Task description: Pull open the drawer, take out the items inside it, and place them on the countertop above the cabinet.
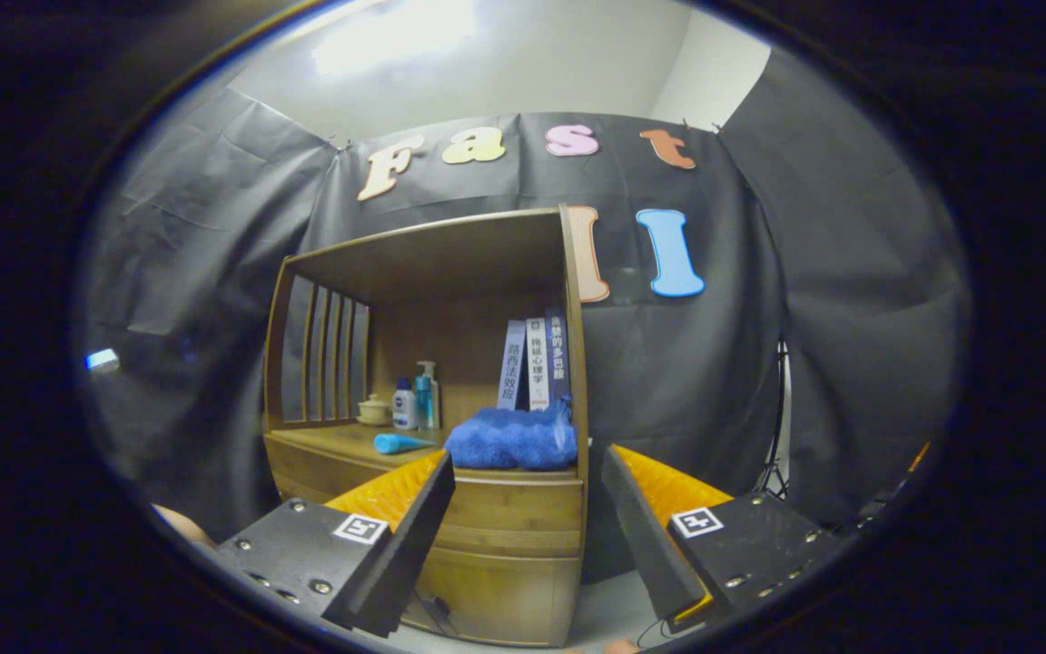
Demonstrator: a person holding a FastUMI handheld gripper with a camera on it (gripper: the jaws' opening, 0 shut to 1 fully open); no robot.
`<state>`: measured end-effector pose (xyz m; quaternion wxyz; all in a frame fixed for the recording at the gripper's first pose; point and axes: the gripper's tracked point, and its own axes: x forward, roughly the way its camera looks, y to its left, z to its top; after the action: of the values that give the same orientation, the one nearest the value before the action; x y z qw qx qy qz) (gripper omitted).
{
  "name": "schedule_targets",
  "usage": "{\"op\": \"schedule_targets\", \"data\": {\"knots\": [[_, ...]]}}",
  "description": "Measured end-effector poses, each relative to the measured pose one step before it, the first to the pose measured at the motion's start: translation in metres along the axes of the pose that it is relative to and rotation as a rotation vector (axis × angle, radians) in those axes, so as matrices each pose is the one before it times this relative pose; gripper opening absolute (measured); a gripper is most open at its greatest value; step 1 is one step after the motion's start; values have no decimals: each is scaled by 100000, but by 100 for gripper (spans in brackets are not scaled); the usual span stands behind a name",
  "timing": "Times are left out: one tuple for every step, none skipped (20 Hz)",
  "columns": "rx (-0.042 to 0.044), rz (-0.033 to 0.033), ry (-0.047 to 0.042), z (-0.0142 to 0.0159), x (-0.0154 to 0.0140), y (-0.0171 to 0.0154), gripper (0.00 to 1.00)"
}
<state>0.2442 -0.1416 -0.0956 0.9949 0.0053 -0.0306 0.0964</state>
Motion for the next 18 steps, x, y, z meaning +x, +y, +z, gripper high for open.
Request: {"op": "schedule_targets", "data": {"knots": [[-541, 942, 2275, -1015, -734, -509, 98], [-621, 187, 1817, -731, -555, -532, 98], [-156, 35, 1388, -615, -463, -495, 98], [794, -1017, 1451, -554, -367, -644, 98], [1772, -1122, 1116, -529, -479, -659, 98], [2303, -708, 297, -207, -430, -521, 98], [1615, -829, 138, -219, -349, -489, 98], [1137, -590, 52, -168, -325, -494, 98], [799, -551, 344, -229, -248, -368, 98], [1319, -654, 1, -135, -230, -426, 98], [2398, -304, -785, 369, -27, -244, 98], [573, -537, -1167, 391, -129, -136, 99], [-64, -889, -348, 69, 20, -399, 99], [915, 134, -142, 5, -29, 42, 99], [403, -182, 50, -10, 22, 57, 99], [-163, -106, -67, 56, -8, -33, 99], [-326, 118, 12, -15, -77, 36, 99], [-250, 160, 209, -45, 25, 107, 99]]}}
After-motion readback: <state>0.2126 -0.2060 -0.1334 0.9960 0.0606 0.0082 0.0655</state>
